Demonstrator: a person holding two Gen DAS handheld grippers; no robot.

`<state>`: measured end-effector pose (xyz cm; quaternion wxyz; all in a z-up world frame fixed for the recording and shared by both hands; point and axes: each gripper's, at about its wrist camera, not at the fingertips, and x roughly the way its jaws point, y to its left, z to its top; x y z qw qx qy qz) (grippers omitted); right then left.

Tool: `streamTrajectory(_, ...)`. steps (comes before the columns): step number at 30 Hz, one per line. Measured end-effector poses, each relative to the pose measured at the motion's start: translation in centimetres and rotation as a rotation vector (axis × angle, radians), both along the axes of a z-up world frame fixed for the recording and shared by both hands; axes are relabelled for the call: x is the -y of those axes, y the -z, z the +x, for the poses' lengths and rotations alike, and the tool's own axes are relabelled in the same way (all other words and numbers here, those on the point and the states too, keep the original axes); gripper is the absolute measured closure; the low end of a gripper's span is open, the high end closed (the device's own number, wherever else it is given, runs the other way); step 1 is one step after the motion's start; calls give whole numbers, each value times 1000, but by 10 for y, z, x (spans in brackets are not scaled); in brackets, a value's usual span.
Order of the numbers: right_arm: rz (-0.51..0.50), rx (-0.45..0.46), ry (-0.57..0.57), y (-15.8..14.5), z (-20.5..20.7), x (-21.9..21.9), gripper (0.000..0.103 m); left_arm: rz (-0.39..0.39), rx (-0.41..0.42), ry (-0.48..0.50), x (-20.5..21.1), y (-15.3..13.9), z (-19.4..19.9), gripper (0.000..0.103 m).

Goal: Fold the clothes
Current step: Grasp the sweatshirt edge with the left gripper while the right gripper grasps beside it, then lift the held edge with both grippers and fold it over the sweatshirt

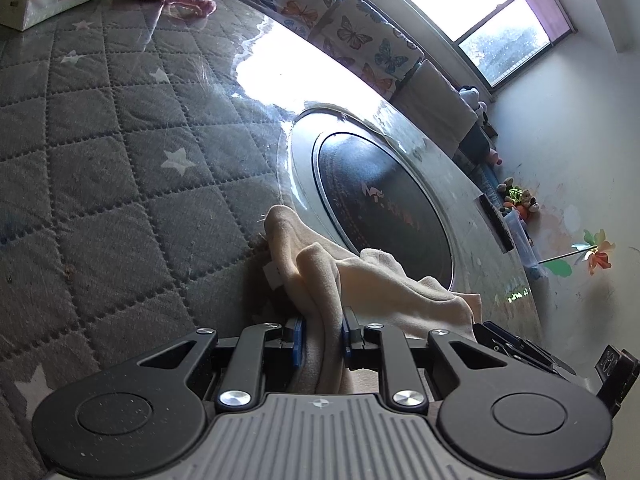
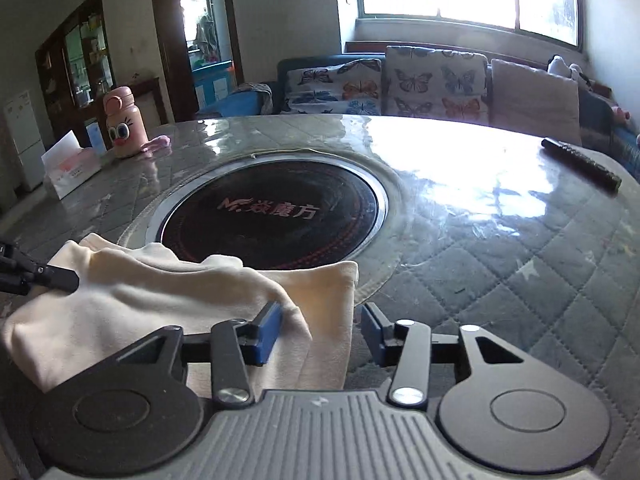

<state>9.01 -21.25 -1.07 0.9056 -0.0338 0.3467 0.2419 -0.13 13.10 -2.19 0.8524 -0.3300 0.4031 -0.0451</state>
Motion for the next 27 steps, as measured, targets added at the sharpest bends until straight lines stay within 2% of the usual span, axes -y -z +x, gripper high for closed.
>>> streamTrajectory(11, 115, -73, 19, 6, 7, 10, 58, 12, 4, 4, 2, -1, 0, 83)
streamTrajectory(14, 148, -91, 9, 7, 7, 11, 77, 20, 10, 6, 3, -1, 0, 83)
streamTrajectory(20, 158, -58, 8, -2, -2, 6, 96, 42, 33, 9, 4, -5, -3, 85)
streamTrajectory(27, 134, 24, -54, -32, -9, -15, 98, 60, 85, -8, -6, -15, -15, 86)
